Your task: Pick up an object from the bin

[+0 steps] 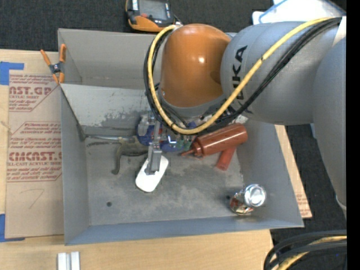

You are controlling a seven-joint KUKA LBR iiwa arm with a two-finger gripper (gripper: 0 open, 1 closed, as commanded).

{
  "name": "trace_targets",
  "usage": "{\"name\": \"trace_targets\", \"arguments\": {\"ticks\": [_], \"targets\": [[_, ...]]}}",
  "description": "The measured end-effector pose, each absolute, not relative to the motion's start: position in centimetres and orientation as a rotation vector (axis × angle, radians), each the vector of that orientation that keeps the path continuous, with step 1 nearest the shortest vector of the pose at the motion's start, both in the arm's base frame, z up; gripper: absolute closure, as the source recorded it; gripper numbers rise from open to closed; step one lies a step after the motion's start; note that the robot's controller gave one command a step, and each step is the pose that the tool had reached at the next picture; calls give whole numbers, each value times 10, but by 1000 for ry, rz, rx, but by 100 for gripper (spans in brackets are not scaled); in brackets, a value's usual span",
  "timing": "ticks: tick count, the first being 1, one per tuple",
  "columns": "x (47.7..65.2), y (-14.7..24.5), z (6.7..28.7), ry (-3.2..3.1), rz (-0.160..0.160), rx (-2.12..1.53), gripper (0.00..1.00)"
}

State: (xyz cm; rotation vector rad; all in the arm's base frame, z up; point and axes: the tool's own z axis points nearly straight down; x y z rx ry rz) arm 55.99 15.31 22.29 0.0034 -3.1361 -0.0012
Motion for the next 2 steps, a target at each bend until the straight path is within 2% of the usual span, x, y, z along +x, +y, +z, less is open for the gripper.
{"name": "trace_targets", "arguments": {"ticks": [1,2], "targets": [[562,152,227,-3143,-3,1,0],[561,118,136,-3106,-2,495,0]]}}
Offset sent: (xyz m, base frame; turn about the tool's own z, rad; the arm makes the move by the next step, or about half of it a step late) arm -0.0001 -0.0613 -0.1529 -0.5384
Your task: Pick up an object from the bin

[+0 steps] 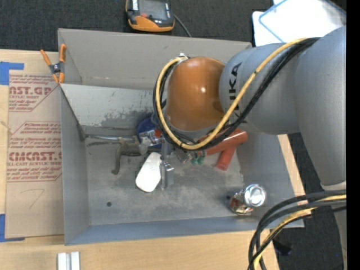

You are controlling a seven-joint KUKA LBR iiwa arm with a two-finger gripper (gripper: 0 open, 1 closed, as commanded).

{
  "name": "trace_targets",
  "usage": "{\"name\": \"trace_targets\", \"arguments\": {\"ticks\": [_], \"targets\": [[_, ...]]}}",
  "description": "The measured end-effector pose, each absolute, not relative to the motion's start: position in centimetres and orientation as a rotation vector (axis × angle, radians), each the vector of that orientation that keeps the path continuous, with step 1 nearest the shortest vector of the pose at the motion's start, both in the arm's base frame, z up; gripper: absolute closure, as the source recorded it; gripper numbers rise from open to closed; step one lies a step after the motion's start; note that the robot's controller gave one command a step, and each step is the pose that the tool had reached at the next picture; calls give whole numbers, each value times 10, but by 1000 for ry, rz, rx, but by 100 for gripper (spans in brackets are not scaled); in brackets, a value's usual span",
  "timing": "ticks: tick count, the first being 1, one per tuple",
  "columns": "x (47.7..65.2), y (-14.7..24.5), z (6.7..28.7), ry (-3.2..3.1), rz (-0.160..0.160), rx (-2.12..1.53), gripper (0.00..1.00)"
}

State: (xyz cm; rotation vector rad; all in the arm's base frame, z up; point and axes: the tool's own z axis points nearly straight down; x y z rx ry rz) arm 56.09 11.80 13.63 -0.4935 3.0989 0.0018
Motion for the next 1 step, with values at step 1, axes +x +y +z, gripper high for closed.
{"name": "trace_targets", "arguments": {"ticks": [1], "targets": [[555,91,154,3087,3,-517,0]]}}
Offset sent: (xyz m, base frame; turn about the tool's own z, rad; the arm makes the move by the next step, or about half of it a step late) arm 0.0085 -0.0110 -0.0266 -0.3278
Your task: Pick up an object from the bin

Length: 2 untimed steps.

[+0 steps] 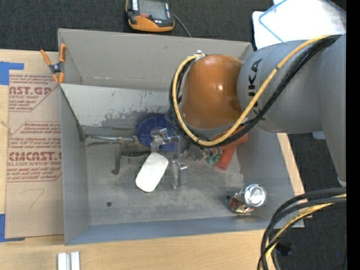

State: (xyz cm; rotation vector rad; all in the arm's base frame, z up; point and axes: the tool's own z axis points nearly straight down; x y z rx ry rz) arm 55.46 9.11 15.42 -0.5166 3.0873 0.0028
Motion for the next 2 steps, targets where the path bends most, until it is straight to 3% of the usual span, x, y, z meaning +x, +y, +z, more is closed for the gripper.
{"name": "trace_targets", "arguments": {"ticks": [1,2], "targets": [[569,108,108,2979,4,-994,0],[579,109,69,2901,1,-1178,0]]}}
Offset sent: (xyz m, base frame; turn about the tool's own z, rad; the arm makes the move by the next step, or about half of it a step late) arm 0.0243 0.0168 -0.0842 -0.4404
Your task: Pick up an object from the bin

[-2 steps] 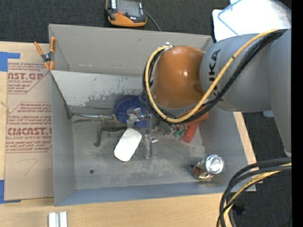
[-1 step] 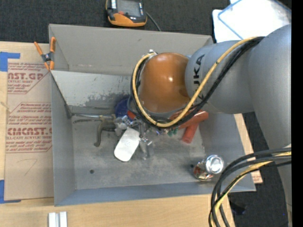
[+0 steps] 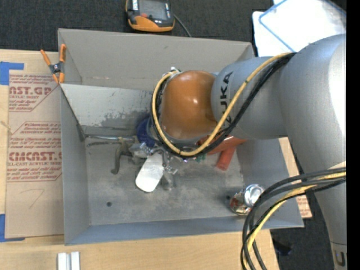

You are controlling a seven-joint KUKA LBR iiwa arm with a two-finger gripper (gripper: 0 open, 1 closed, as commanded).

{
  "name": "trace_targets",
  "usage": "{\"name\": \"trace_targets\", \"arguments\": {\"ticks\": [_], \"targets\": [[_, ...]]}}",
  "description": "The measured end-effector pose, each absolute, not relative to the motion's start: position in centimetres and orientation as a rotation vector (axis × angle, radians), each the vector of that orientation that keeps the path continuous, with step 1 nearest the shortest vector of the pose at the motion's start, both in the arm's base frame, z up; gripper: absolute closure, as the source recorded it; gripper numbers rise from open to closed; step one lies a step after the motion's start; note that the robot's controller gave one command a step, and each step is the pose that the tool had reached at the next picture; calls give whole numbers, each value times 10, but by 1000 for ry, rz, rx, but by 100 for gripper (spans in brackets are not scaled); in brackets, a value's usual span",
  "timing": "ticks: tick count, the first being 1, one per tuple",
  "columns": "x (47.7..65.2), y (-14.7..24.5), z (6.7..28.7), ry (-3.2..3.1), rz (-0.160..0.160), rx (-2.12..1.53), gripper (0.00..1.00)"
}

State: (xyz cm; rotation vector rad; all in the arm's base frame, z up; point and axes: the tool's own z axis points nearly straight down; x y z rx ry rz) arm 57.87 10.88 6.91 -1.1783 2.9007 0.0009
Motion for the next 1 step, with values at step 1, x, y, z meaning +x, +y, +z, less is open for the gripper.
{"name": "trace_targets", "arguments": {"ticks": [1], "targets": [[585,111,71,2906,6,-1168,100]]}}
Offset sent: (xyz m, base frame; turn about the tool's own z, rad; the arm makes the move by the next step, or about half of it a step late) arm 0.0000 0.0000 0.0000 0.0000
